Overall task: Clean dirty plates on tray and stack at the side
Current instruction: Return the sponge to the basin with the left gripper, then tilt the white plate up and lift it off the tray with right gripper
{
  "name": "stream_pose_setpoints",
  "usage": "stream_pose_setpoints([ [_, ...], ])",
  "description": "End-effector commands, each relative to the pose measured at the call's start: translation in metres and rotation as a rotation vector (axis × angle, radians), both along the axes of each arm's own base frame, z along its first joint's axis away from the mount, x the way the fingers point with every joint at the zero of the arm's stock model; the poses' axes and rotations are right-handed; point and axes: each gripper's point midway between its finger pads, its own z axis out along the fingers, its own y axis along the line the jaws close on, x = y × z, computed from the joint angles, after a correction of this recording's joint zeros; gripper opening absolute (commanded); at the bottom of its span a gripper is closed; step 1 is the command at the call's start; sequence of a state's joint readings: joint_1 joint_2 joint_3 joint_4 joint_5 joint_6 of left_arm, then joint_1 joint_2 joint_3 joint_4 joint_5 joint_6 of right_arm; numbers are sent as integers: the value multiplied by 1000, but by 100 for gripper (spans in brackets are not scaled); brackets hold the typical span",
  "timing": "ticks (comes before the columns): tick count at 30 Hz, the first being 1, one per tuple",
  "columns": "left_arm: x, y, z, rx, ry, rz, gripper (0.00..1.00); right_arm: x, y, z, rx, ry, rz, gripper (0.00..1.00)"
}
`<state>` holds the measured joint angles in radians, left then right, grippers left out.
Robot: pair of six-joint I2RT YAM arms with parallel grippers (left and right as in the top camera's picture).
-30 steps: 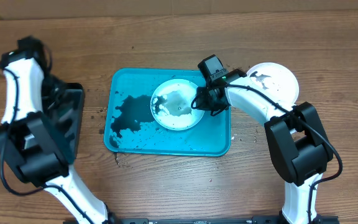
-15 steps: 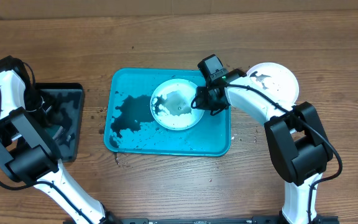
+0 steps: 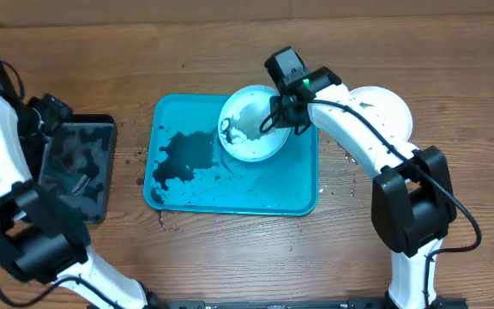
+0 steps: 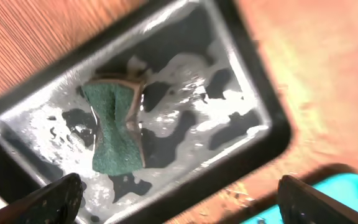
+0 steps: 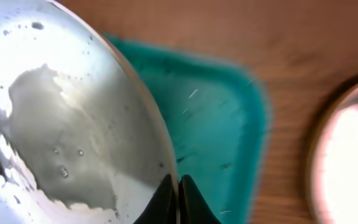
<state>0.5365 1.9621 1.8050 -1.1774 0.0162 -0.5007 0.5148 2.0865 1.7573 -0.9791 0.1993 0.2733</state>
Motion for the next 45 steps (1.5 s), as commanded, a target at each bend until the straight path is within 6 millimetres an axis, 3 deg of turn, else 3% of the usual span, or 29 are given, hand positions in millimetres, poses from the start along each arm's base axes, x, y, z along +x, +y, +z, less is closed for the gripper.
stream_pose_setpoints([
  [1, 8, -6, 12, 5, -38, -33, 100, 21, -1, 65, -305, -256, 102, 4],
  [4, 9, -8, 12, -6, -44, -36, 100, 23, 8, 102, -501, -397, 139, 4],
  [7, 10, -10, 12, -17, -51, -39, 100, 18, 32, 131, -655, -517, 212, 4],
  [12, 10, -10, 12, -16, -51, -39, 100, -2, 86, 155, -777, -619, 402, 4],
  [18, 10, -10, 12, -16, -51, -39, 100, -22, 127, 175, -869, -697, 539, 4],
  [27, 10, -10, 12, -15, -52, -39, 100, -39, 143, 181, -943, -711, 606, 4],
  [45, 10, -10, 12, -15, -52, -39, 100, -39, 143, 181, -922, -718, 584, 4],
])
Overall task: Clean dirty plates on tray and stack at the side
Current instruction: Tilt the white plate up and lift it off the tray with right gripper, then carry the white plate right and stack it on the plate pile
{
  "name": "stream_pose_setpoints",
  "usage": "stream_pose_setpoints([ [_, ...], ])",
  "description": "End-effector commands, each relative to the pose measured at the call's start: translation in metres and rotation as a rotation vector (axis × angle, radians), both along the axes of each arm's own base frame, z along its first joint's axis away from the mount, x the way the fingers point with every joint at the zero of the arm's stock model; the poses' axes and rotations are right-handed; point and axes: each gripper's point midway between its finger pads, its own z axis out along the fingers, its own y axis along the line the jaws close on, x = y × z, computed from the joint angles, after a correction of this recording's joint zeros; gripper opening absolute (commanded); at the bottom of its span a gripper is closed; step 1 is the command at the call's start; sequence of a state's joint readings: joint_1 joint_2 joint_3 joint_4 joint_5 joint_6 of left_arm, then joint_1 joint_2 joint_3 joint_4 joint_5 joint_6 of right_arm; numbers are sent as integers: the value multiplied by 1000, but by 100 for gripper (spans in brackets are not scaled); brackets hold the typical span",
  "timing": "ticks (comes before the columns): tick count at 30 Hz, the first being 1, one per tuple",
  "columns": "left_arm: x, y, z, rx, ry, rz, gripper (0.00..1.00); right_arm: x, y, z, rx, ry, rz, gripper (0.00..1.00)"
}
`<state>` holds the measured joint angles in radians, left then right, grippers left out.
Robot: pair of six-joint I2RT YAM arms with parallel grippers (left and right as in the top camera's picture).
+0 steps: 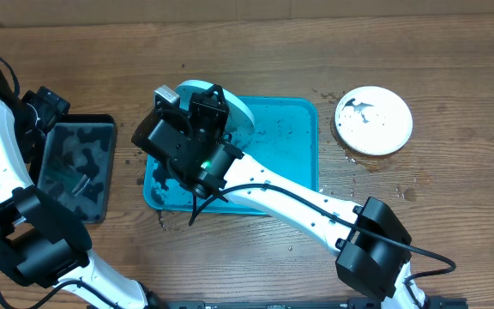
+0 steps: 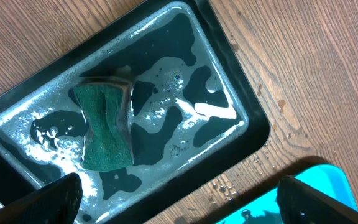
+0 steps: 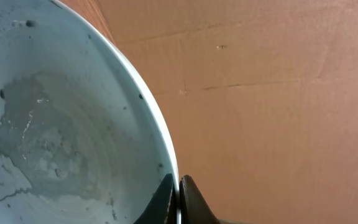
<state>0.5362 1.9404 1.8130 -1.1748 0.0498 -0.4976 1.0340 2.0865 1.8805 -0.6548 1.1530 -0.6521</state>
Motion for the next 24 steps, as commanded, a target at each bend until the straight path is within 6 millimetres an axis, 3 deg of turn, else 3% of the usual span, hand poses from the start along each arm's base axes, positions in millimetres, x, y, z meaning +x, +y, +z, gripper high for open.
stream_pose_setpoints([
  [1, 5, -6, 1, -4, -7, -27, 100, 1, -3, 25, 79, -52, -29, 4],
  [4, 5, -6, 1, -4, -7, -27, 100, 5, -3, 16, 176, -26, -34, 4],
  [7, 5, -6, 1, -4, -7, -27, 100, 0, 9, -36, 335, 268, 57, 4],
  [9, 5, -6, 1, -4, -7, -27, 100, -4, 8, -57, 434, 407, 54, 4],
  [13, 5, -5, 1, -4, -7, -27, 100, 3, -24, -47, 683, 492, -119, 4],
  [16, 5, -5, 1, -4, -7, -27, 100, 2, -41, -33, 859, 679, -130, 4],
  [19, 5, -6, 1, -4, -7, -27, 100, 13, -84, -19, 1025, 793, -190, 4],
  [24, 5, -5, 1, -4, -7, -27, 100, 46, -212, -28, 1181, 758, -535, 4],
])
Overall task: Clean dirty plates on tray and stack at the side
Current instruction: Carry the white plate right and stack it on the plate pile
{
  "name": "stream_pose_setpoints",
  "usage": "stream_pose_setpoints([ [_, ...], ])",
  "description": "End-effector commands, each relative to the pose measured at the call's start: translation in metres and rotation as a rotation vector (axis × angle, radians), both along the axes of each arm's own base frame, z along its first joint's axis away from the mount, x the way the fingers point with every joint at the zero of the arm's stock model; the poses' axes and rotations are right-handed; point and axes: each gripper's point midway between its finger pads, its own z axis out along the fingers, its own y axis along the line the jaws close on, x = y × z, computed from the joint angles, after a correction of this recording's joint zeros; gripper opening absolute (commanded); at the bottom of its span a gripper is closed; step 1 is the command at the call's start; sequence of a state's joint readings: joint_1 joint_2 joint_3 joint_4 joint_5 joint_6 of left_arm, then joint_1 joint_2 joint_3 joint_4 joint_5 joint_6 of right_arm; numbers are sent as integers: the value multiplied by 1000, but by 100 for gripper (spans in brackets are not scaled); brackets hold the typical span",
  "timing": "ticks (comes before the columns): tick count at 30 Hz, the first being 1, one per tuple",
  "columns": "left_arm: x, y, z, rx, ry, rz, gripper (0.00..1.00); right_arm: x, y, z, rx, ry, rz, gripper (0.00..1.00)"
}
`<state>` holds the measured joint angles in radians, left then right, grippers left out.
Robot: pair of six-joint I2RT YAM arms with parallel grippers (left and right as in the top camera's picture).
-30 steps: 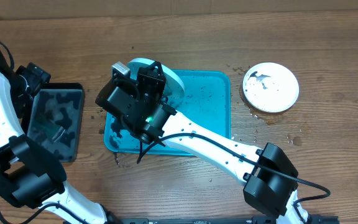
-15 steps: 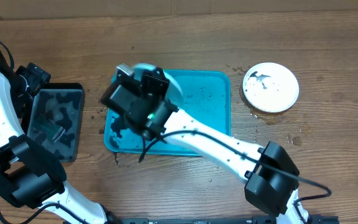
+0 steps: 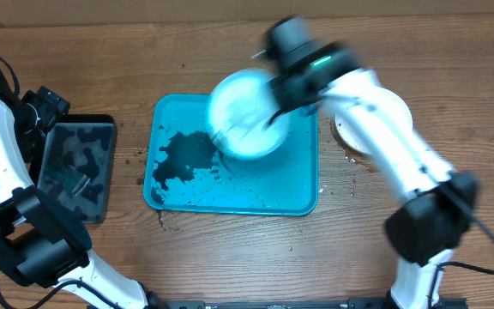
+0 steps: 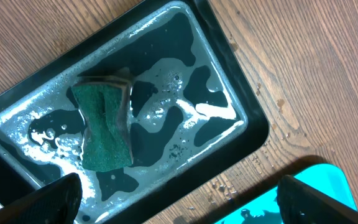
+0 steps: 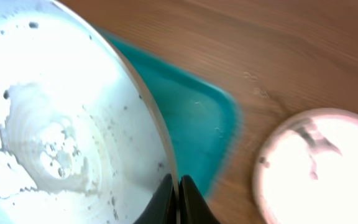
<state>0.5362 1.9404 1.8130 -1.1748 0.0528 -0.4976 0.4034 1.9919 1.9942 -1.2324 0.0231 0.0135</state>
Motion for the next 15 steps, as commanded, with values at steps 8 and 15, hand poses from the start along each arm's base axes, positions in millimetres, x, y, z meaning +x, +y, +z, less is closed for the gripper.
stream_pose_setpoints([
  [8, 5, -5, 1, -1, -6, -26, 100, 1, -215, -5, 141, 131, -556, 4],
  [15, 5, -5, 1, -1, -6, -26, 100, -6, -269, -58, 202, 154, -702, 4],
])
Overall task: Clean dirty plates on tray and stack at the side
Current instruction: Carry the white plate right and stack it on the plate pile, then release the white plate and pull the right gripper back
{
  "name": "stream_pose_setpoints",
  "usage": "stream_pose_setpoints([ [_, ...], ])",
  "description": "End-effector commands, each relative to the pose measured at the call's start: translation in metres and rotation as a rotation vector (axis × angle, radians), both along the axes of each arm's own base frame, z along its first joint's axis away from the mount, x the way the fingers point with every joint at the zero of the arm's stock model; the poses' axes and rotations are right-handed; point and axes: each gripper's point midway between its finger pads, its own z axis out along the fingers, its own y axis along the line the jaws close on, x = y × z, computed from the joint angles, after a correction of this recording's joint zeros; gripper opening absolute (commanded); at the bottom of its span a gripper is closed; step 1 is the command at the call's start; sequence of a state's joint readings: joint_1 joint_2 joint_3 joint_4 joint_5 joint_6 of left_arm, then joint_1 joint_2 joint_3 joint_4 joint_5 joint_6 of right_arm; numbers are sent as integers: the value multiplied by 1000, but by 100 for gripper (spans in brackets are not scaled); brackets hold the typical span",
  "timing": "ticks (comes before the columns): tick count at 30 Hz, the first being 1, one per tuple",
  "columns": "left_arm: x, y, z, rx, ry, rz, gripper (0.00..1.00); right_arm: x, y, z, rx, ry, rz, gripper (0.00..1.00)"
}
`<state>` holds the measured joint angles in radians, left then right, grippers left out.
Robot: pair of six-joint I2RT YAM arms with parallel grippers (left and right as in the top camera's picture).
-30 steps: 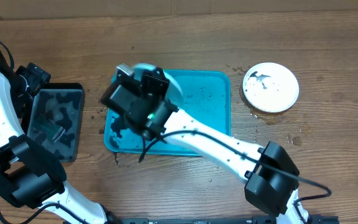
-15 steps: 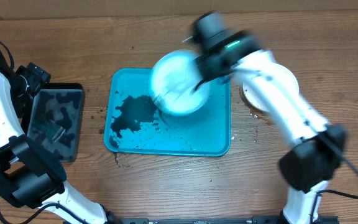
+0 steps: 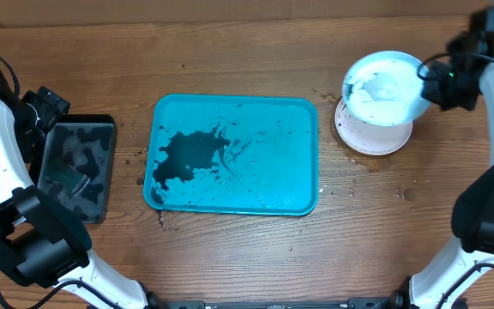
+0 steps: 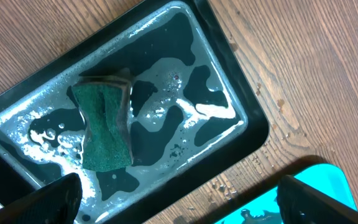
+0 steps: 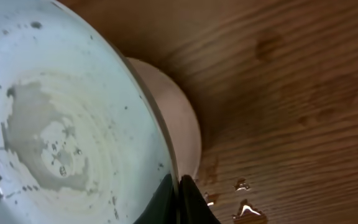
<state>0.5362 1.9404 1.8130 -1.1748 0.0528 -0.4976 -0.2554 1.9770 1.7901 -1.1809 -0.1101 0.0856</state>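
Note:
My right gripper (image 3: 429,84) (image 5: 178,198) is shut on the rim of a white plate (image 3: 382,87) (image 5: 67,130), held tilted over the white plate (image 3: 376,133) (image 5: 174,124) that lies on the table at the right. The held plate shows grey smears and specks. The teal tray (image 3: 234,154) holds dark dirty water and no plate. My left gripper (image 4: 179,205) hangs open above the black basin (image 3: 77,167) (image 4: 253,134), its fingertips (image 4: 48,199) at the frame's bottom corners. A green sponge (image 4: 106,127) lies in the basin's soapy water.
Water drops (image 5: 244,208) spot the wooden table beside the right-hand plate. The teal tray's corner (image 4: 328,193) shows beside the basin. A cardboard wall (image 3: 230,9) runs along the far side.
My right gripper has carried the plate from above the tray's right part to over the white plate at the right. The tray now holds no plate. The left gripper has not moved.
The right gripper held the plate by its rim over the tray's upper right. Then it held it tipped up over the tray's left end. Then the plate was back over the tray's right part, and now it hangs above the plate on the table. The left gripper stayed open over the basin.

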Motion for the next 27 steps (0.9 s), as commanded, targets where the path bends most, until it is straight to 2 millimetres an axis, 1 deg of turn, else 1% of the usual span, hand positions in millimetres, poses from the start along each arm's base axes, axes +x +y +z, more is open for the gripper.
stream_pose_setpoints([
  [1, 5, -5, 1, -1, -6, -26, 100, -7, 1, -12, 58, -12, -42, 4],
  [2, 5, -5, 1, -1, -6, -26, 100, -10, 0, -21, 61, -4, -58, 4],
  [6, 5, -5, 1, -1, -6, -26, 100, -14, 2, -45, 65, 8, -61, 4],
  [9, 5, -5, 1, -1, -6, -26, 100, -16, 4, -53, 75, 14, -78, 11],
  [10, 5, -5, 1, -1, -6, -26, 100, -16, 7, -54, 87, 13, -73, 14],
  [11, 5, -5, 1, -1, -6, -26, 100, -16, 10, -54, 99, 13, -69, 21],
  [12, 5, -5, 1, -1, -6, -26, 100, -16, 14, -53, 116, 10, -62, 31],
  [13, 5, -5, 1, -1, -6, -26, 100, -13, 23, -51, 156, -1, -45, 36],
  [14, 5, -6, 1, -1, -6, -28, 100, -12, 29, -49, 182, -9, -35, 37],
  [15, 5, -6, 1, -1, -6, -28, 100, -10, 36, -47, 216, -19, -21, 42],
  [16, 5, -6, 1, -1, -6, -28, 100, -9, 42, -44, 237, -26, -11, 44],
  [17, 5, -6, 1, -1, -6, -28, 100, -8, 48, -41, 260, -33, 1, 49],
  [20, 5, -6, 1, -1, -6, -28, 100, -5, 68, -21, 301, -73, 49, 61],
  [24, 5, -5, 1, -1, -6, -26, 100, -6, 96, 16, 284, -159, 136, 69],
  [27, 5, -5, 1, -1, -6, -26, 100, -17, 120, 48, 265, -212, 218, 72],
])
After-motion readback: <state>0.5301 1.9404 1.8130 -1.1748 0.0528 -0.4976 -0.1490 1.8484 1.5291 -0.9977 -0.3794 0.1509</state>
